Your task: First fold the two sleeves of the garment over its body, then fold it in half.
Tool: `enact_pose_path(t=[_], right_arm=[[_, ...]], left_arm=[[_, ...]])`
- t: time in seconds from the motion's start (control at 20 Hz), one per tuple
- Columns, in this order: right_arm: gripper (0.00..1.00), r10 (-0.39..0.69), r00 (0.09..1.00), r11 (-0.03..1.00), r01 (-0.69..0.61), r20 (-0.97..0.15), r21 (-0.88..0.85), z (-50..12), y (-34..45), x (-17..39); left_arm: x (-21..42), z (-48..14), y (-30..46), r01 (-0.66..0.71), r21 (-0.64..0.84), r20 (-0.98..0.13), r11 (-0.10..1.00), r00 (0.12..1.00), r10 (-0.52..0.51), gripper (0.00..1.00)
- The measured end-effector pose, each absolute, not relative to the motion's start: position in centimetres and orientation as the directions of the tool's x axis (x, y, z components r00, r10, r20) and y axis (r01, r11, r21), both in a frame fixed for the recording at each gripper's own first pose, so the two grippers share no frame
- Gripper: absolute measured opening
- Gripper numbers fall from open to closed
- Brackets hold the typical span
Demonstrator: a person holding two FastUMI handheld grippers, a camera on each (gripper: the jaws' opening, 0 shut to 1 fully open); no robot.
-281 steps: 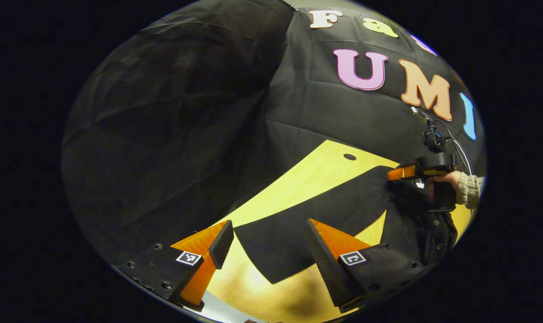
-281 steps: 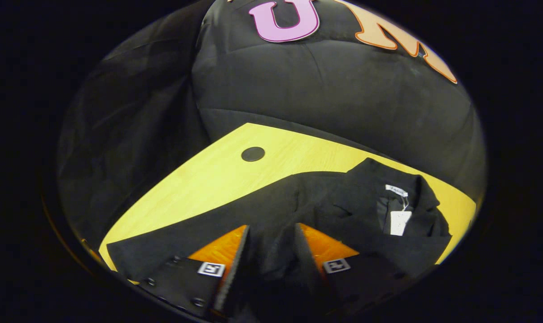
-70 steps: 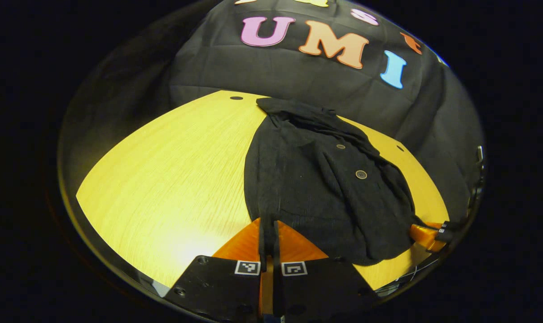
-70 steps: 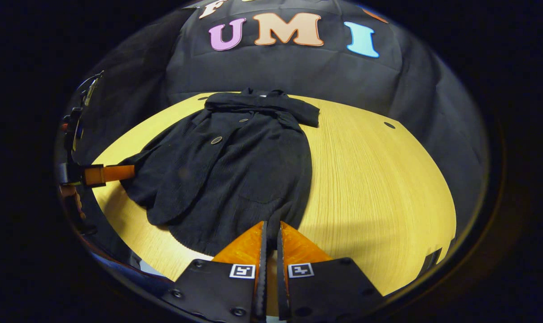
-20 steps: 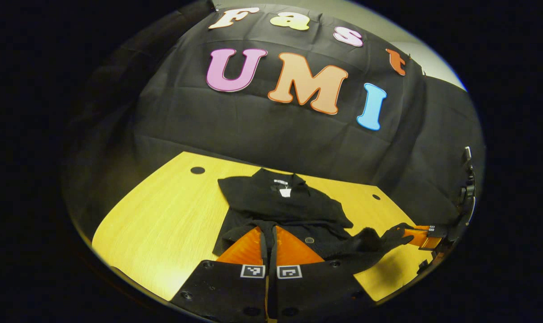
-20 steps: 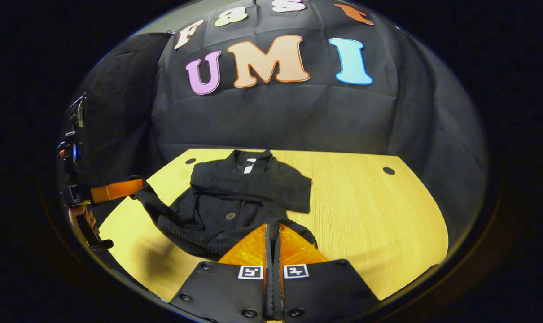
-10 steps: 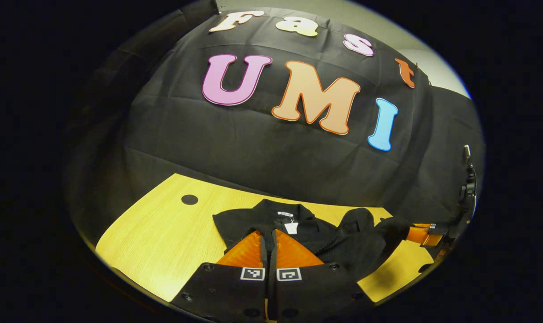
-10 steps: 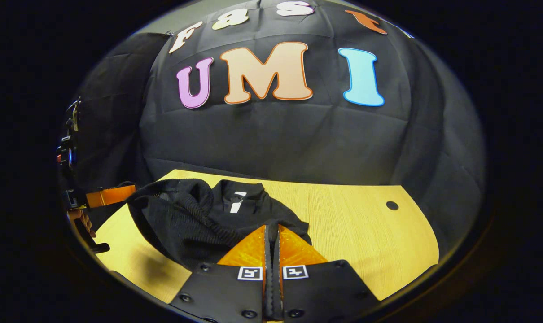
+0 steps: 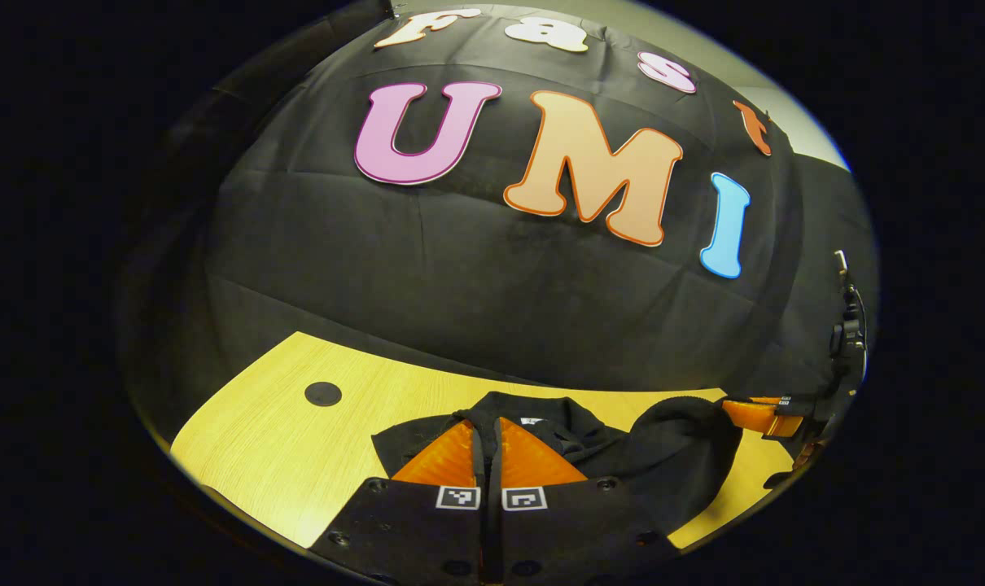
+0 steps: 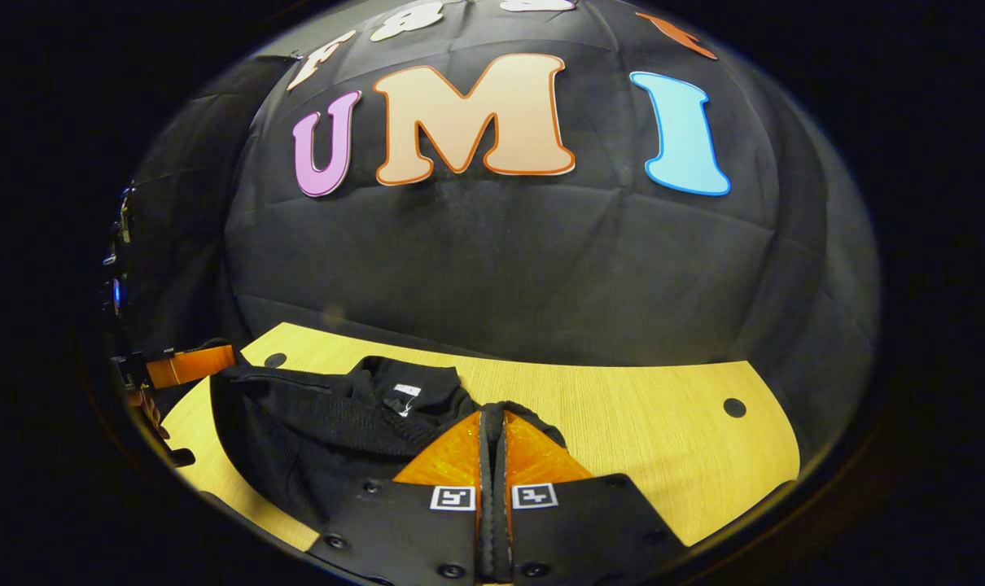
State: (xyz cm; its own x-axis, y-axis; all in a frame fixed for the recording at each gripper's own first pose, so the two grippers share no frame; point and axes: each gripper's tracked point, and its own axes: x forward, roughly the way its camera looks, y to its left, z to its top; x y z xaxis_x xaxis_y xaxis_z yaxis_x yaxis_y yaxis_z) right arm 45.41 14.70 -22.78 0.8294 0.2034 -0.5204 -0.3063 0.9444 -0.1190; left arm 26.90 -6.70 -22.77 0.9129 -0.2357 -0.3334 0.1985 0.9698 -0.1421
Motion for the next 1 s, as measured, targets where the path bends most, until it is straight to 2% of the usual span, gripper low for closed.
enact_pose_path(t=[0.3, 0.75, 0.85, 0.9, 1.0], right_arm=[[0.02, 0.167, 0.829, 0.921, -0.325, -0.534, -0.216, -26.3, 16.4, 49.4], [0.02, 0.133, 0.821, 0.939, -0.283, -0.555, -0.195, -28.3, 16.1, 50.7], [0.04, 0.136, 0.820, 0.941, -0.283, -0.556, -0.187, -28.3, 16.1, 50.7], [0.08, 0.134, 0.820, 0.941, -0.282, -0.556, -0.189, -28.3, 16.1, 50.6], [0.13, 0.128, 0.828, 0.941, -0.276, -0.547, -0.196, -27.7, 15.8, 50.7]], left_arm=[[30.1, -25.8, -6.2, 0.181, -0.130, -0.376, 0.975, 0.901, -0.217, 0.00], [31.6, -28.3, -6.5, 0.177, -0.064, -0.411, 0.982, 0.892, -0.187, 0.00], [31.7, -28.1, -6.6, 0.176, -0.054, -0.409, 0.983, 0.894, -0.182, 0.00], [31.7, -27.8, -6.7, 0.176, -0.056, -0.403, 0.983, 0.897, -0.184, 0.05], [31.7, -27.7, -6.5, 0.176, -0.045, -0.401, 0.983, 0.898, -0.179, 0.07]])
